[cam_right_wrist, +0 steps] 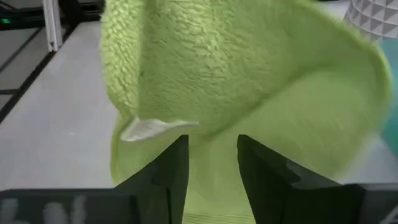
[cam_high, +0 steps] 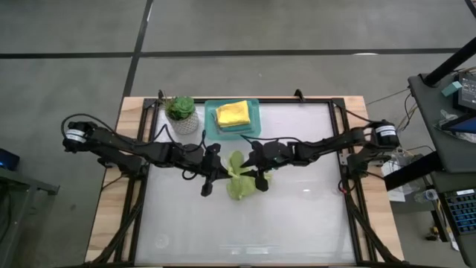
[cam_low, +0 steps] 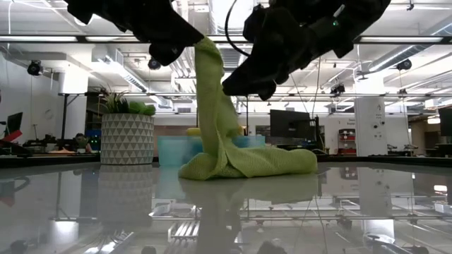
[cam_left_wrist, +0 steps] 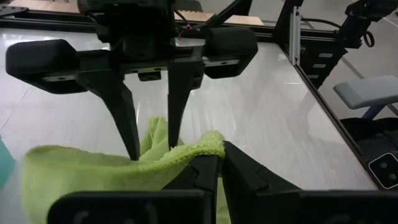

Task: Fold microfiber towels
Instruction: Fold the green microfiber cloth

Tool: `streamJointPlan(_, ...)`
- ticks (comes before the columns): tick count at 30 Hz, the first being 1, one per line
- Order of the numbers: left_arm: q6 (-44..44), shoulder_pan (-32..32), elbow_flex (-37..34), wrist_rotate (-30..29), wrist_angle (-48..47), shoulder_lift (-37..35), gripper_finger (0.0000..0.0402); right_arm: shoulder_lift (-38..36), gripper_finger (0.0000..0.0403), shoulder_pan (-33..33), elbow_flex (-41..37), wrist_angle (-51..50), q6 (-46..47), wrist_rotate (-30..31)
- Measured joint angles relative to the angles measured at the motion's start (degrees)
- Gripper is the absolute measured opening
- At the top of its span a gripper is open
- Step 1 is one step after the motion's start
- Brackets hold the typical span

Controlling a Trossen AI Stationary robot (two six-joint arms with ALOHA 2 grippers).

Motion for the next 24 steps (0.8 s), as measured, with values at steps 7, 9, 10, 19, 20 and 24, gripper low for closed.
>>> streamJointPlan(7, -0.49, 0.0, -0.02, 0.42, -2.95, 0.0, 0.0, -1.83, 0.016, -1.82, -0.02, -4.75, -0.91, -0.08)
streamJointPlan(9, -2.36, -0.2, -0.02, 1.08, -5.49, 0.0, 0.0, -3.33, 0.0173, -3.05, 0.0, -6.99, -1.22, -0.08)
streamJointPlan(10, -3.4, -0.36, -0.02, 1.35, -7.09, 0.01, 0.0, -3.78, 0.0179, -3.76, 0.0, -8.09, -1.61, -0.07)
streamJointPlan(19, -4.46, -4.26, -0.17, 4.48, -14.3, 0.0, 0.0, 2.81, 0.0223, -9.08, -0.92, 4.61, -6.2, -5.84)
streamJointPlan(20, -4.46, -4.54, -0.17, 4.52, -14.39, 0.0, 0.0, 4.51, 0.0226, -9.66, -0.85, 7.72, -6.22, -8.49)
streamJointPlan(24, -4.45, -4.81, -0.17, 4.54, -14.23, 0.02, 0.0, 11.56, 0.0235, -11.4, 3.34, 14.81, -6.12, -17.23)
